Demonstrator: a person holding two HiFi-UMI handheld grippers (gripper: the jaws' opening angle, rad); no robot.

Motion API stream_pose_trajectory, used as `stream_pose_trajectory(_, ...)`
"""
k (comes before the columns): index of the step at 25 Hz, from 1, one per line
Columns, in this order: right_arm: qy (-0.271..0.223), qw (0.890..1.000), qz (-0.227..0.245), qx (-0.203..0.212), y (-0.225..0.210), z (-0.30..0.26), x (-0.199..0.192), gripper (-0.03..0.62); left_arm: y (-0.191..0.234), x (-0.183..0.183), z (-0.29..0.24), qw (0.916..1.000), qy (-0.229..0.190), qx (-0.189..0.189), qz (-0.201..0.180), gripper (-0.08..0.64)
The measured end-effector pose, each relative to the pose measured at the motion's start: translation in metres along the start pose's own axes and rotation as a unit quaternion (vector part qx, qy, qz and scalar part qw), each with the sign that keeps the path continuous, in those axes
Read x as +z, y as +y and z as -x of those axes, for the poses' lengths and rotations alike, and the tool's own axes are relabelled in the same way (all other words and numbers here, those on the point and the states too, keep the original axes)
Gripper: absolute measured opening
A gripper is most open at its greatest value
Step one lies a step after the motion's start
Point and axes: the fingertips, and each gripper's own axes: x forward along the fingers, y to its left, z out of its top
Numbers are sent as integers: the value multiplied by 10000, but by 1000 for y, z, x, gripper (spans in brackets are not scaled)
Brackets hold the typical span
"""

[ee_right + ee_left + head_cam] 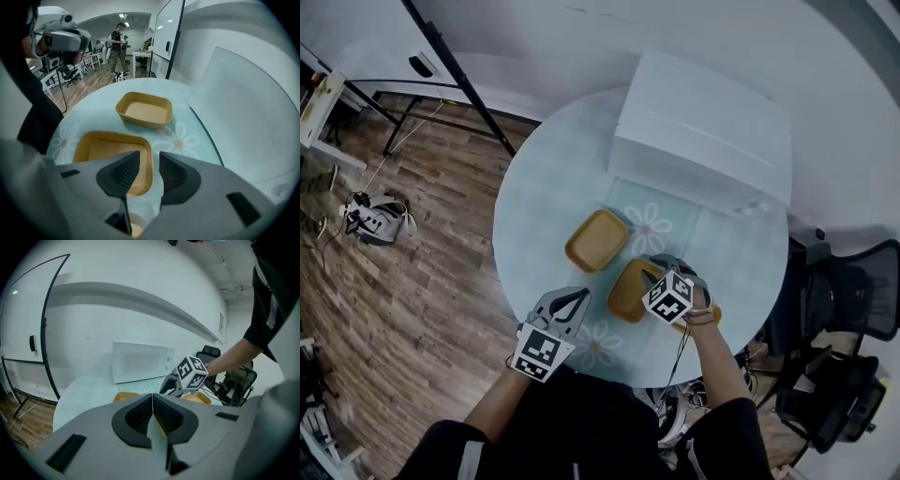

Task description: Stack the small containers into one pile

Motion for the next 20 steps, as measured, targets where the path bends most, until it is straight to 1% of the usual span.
stream_pose_trajectory(2, 150, 9998, 48, 147, -2, -9, -4, 121, 1, -3, -1, 10000, 39, 4, 20, 14)
stream_pose_trajectory(5, 329, 9988, -15, 357, -5, -21, -10, 123, 2, -7, -3, 10000, 80, 15, 56, 14)
stream_pose_trajectory(13, 613, 9950, -73, 781, -6, -42, -17, 120, 5, -10, -6, 9999, 137, 5, 51, 14)
stream_pose_trajectory(15, 641, 9943, -147, 840, -7, -43, -18, 97, 5, -11, -7, 9999, 152, 3, 53, 14)
stream_pose_trajectory(17, 672, 9937, -145, 888, -6, -43, -19, 55, 6, -12, -6, 9998, 160, 11, 65, 14)
stream_pose_trajectory(20, 650, 9925, -234, 1006, -4, -42, -18, 42, 8, -13, -5, 9998, 167, 20, 70, 14)
